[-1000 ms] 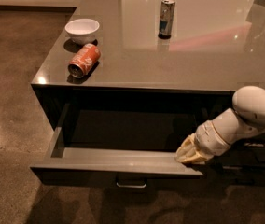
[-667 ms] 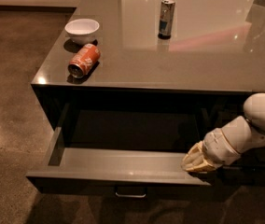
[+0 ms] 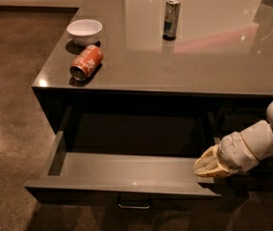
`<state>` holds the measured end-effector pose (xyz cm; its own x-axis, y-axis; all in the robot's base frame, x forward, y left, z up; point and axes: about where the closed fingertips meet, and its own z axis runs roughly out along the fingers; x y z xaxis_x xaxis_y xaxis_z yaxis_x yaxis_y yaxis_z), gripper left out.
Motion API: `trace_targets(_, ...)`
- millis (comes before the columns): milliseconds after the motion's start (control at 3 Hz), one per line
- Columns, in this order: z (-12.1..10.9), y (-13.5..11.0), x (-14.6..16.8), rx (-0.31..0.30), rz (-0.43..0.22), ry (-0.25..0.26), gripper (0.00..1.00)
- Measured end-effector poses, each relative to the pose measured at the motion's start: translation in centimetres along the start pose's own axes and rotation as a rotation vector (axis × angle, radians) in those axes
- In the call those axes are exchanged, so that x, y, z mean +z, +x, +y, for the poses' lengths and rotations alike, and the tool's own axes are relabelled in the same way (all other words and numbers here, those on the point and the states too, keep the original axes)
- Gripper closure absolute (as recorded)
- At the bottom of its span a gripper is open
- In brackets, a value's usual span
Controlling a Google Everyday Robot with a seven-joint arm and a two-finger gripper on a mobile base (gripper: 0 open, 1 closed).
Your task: Open top drawer
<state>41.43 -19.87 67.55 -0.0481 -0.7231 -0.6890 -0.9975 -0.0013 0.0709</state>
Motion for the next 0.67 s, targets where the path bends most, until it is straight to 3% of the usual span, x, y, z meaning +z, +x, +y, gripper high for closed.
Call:
trace_targets(333,-0.5,-1.1,-2.7,0.01,-0.083,0.06,1.0)
trace_targets(667,-0.1,-2.2,-5.3,0.055,-0.165,0.132,0.82)
